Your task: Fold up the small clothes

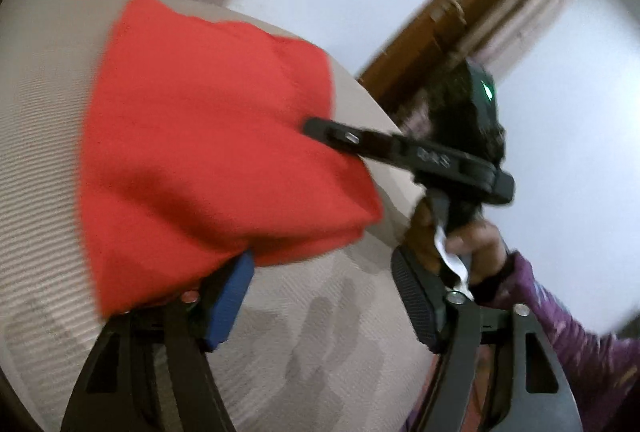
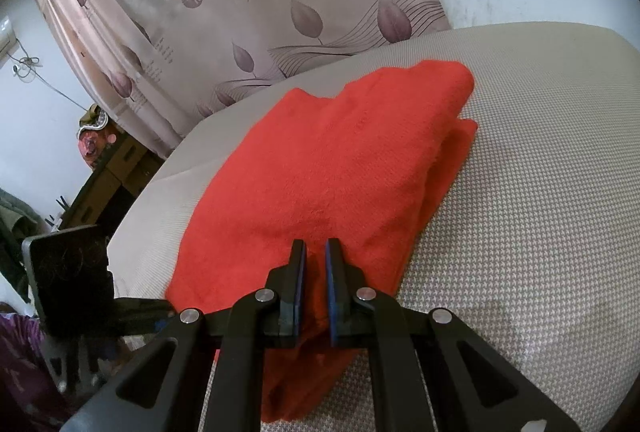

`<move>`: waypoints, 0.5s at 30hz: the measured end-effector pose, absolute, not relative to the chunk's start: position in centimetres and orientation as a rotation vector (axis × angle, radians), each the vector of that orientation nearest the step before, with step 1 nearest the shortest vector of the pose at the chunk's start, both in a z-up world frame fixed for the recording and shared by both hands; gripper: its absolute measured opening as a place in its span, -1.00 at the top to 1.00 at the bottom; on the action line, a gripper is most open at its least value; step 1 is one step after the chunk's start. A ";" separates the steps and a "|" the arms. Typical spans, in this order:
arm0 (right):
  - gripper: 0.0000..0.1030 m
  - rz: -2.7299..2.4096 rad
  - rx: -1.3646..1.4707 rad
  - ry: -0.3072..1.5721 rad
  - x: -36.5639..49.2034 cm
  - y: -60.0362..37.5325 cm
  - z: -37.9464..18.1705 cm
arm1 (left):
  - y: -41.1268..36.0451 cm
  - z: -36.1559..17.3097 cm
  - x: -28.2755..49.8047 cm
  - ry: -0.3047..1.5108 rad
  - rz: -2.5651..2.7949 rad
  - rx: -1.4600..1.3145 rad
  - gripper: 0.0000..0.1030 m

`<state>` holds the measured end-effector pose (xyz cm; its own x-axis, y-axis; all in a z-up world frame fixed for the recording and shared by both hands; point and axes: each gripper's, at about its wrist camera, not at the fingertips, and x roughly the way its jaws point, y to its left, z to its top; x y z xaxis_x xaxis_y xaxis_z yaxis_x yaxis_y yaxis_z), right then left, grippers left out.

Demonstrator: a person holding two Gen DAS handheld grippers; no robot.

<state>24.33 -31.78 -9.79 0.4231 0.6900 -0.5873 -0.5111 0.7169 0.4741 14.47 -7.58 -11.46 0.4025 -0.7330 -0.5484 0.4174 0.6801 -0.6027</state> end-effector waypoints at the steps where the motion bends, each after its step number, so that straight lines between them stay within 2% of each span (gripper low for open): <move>1: 0.87 0.762 0.240 0.845 24.4 -31.9 -9.8 | -6.7 -11.4 14.2 0.874 -0.720 -0.422 -0.30; 4: 0.87 0.764 0.245 0.843 24.4 -32.0 -9.8 | -3.7 -12.0 13.1 0.832 -0.606 -0.519 -0.27; 5: 0.87 0.764 0.245 0.844 24.4 -32.0 -9.8 | -2.7 -12.5 12.8 0.824 -0.590 -0.571 -0.12; 7: 0.87 0.763 0.245 0.844 24.4 -32.0 -9.8 | -1.6 -12.6 12.2 0.816 -0.551 -0.594 0.05; 15: 0.87 0.764 0.245 0.843 24.5 -32.0 -9.8 | -2.1 -12.4 11.6 0.780 -0.485 -0.551 0.07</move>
